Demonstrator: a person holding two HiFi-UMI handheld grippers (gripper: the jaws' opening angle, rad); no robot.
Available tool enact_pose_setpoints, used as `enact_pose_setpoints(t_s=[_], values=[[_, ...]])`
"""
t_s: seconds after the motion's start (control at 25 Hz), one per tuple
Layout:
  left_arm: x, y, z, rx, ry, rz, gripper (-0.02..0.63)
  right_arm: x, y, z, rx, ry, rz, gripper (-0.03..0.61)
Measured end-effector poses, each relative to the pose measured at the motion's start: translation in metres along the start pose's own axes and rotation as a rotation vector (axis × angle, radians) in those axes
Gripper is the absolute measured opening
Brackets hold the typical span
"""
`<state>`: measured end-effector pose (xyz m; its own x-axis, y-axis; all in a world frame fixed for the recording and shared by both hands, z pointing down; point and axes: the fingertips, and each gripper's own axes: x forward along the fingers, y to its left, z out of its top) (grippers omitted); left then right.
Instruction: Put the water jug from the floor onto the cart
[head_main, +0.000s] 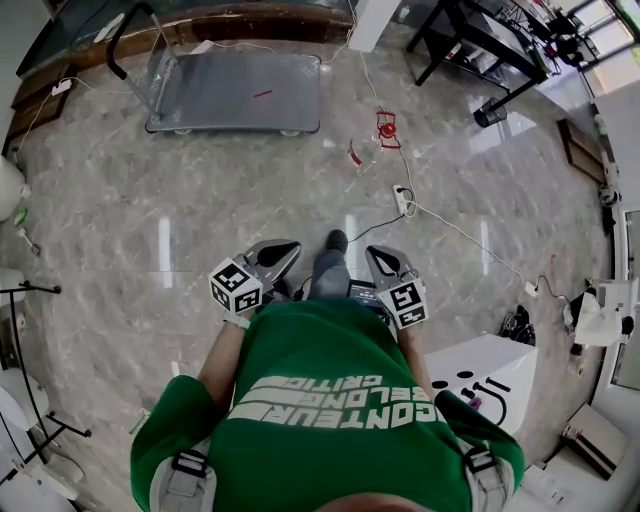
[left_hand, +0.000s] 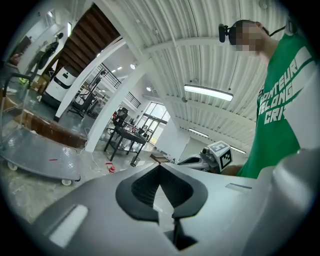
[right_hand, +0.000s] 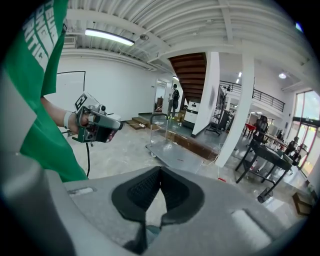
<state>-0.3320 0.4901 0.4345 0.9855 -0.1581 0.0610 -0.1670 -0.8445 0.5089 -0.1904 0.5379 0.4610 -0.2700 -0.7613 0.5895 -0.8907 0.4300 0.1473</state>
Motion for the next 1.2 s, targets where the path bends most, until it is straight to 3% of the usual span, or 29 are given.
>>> enact_pose_setpoints(t_s=[0.52, 1.2], values=[[0.043, 0.048, 0.031, 0.023, 0.036, 0.018, 0.011, 0.043, -0.048, 0.013, 0.03, -0.02, 0.024, -0.008], [0.189, 0.086, 0.088, 0.095, 0.086, 0.02, 0.011, 0.064, -0.213, 0.002, 0.136, -0.081, -0.026, -0.008]])
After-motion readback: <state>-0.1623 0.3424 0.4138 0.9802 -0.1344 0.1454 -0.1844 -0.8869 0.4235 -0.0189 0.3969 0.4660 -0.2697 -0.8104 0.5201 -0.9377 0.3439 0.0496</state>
